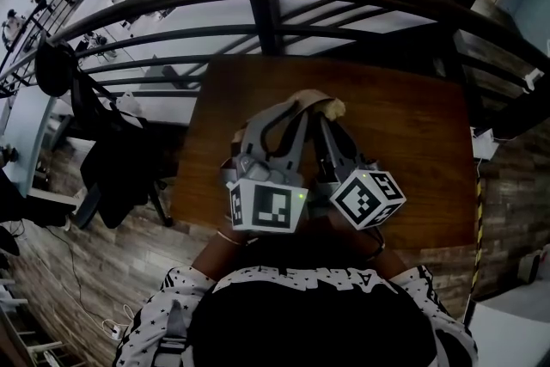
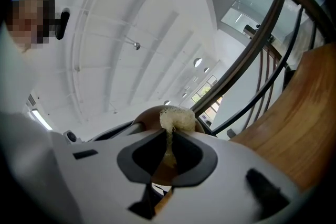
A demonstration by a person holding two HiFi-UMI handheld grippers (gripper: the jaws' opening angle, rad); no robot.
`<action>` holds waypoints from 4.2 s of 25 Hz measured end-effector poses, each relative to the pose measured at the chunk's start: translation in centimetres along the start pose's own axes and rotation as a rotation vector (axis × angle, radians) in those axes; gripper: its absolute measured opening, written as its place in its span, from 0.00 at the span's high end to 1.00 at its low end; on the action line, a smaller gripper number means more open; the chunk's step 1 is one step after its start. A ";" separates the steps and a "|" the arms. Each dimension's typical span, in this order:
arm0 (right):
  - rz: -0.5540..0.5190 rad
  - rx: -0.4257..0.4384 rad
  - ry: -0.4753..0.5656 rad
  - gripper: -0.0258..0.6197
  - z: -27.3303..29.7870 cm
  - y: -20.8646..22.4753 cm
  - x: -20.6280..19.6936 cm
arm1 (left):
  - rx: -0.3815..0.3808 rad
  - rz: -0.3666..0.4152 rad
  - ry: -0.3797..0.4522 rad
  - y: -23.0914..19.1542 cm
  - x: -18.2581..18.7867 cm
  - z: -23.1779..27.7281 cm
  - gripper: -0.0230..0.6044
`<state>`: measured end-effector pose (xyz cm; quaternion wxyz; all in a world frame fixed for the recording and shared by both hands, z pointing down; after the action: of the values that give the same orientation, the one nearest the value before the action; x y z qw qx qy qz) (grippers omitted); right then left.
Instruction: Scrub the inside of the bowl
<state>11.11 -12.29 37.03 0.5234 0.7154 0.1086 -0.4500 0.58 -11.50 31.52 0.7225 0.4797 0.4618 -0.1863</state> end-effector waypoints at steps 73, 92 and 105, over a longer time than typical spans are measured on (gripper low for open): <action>-0.818 0.544 0.016 0.89 0.7 -13.4 5.2 | -0.096 -0.456 0.200 -16.7 3.0 -7.9 0.93; -0.799 0.528 0.038 0.89 3.5 -15.3 2.7 | -0.122 -0.582 0.341 -20.0 2.2 -5.9 0.93; -0.792 0.559 -0.013 0.89 4.8 -15.8 0.6 | -0.113 -0.620 0.356 -19.9 2.0 -5.5 0.93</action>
<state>-0.95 -9.76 26.07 0.1003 0.7294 0.2442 -0.6311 -15.24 -15.72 18.83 0.5651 0.3011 0.7136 -0.2842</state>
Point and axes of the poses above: the fingertips, and each gripper's own axes: z forward along the fingers, y to its right, x out of its top, the point moved 7 cm from there along -z, backward along the fingers, and after that the axes turned 4 degrees about -y, right-handed, at the moved point
